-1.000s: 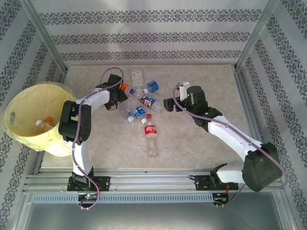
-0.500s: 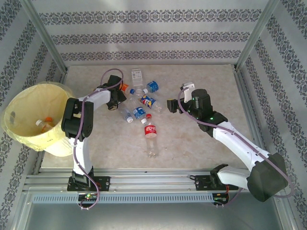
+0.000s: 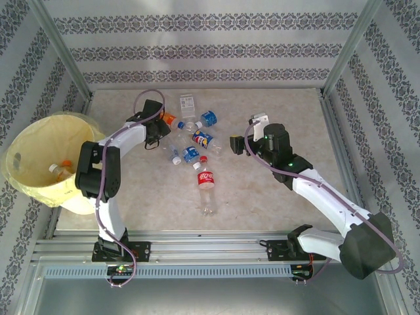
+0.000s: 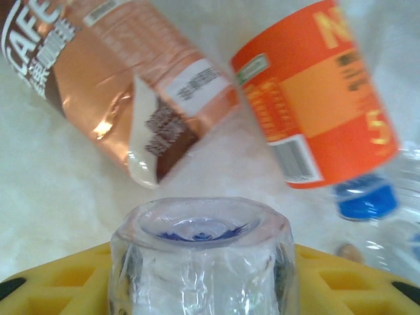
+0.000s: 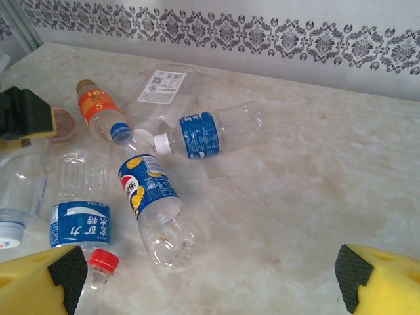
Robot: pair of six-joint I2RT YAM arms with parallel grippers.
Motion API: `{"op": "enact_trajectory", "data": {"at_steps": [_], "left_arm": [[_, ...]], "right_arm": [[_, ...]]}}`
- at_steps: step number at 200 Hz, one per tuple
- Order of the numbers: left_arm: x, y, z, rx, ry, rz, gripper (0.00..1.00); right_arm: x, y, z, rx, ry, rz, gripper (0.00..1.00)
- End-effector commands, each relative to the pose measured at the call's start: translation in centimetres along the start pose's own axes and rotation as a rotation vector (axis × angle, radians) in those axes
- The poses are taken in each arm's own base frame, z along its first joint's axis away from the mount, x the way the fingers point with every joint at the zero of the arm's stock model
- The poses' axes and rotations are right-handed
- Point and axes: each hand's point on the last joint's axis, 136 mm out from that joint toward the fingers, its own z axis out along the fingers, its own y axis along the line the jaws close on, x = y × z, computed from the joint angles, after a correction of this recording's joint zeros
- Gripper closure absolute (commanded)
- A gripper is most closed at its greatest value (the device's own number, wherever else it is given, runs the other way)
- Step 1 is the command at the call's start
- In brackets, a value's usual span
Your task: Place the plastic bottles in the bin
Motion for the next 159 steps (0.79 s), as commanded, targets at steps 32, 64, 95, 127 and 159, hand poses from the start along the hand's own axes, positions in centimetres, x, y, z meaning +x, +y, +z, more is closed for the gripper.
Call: {"op": "enact_trajectory", "data": {"at_steps": [32, 64, 95, 127, 159], "left_arm": [[-2.6, -3.2, -5.9, 0.179, -0.076, -0.011, 0.46], [-3.4, -6.3, -10.5, 0.338, -0.083, 0.02, 0.46], [-4.4, -9.4, -15.8, 0.498, -0.105, 0.065, 0.46], [-5.6, -10.9, -21.3, 0.598, -0.169, 0.121, 0.46], [-6.9, -11.0, -27.5, 0.648, -0.301, 0.192, 0.46]], "right_arm": [[-1.4, -0.1, -0.5, 0.006, -0.072, -0.007, 0.02], [-2.1, 0.3, -0.6, -0.012, -0.097, -0.009, 0.02], [-2.5, 0.5, -0.4, -0.022, -0.111, -0.004, 0.02], [-2.8, 0.7, -0.2, -0.032, -0.117, 0.004, 0.02], [-2.7, 0.7, -0.2, -0.033, -0.116, 0.005, 0.02]]}}
